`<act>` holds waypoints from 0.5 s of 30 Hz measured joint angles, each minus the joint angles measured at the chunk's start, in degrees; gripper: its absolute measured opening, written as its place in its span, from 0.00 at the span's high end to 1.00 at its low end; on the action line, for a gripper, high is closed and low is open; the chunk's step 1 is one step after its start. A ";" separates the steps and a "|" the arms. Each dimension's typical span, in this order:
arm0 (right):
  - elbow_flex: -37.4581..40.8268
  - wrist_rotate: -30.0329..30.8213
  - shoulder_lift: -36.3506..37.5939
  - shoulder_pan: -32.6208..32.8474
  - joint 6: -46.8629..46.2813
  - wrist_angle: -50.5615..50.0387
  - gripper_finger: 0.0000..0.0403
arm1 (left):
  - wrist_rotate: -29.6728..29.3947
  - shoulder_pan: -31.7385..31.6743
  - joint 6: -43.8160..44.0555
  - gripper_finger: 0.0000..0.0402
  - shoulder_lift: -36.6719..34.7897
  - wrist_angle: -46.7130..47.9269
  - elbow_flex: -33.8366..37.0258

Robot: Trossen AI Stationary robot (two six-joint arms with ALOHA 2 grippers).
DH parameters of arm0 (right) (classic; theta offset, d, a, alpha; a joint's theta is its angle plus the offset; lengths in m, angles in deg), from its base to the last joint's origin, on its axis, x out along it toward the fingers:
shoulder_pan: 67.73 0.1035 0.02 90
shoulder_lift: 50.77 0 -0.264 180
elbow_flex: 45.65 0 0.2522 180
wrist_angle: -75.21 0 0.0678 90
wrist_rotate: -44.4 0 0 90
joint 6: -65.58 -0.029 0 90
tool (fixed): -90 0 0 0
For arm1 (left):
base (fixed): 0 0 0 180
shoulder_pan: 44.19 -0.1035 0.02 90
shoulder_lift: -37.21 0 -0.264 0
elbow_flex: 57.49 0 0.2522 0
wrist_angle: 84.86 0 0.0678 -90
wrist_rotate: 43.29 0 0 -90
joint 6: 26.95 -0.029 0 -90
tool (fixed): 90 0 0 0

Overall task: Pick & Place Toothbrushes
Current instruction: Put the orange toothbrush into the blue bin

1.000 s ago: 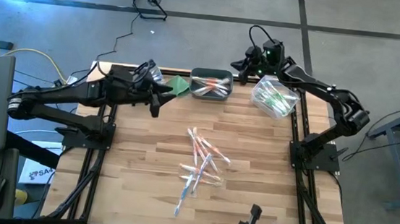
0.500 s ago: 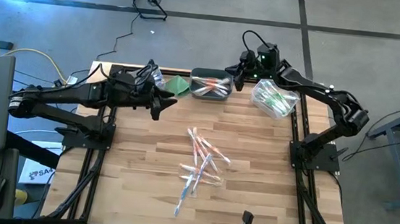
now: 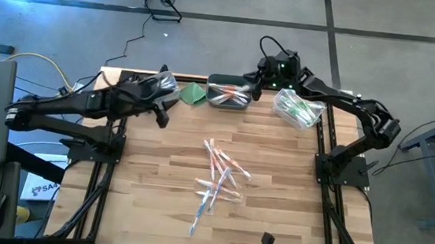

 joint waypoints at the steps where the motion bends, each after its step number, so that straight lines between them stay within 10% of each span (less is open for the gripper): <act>1: 0.00 1.04 0.00 0.24 0.00 0.02 0.99 | 0.29 0.03 -0.99 0.55 -1.42 0.08 0.94; 15: 0.00 3.36 0.00 2.34 -0.35 1.31 0.99 | 4.98 0.01 -3.07 0.55 -28.56 -8.00 22.68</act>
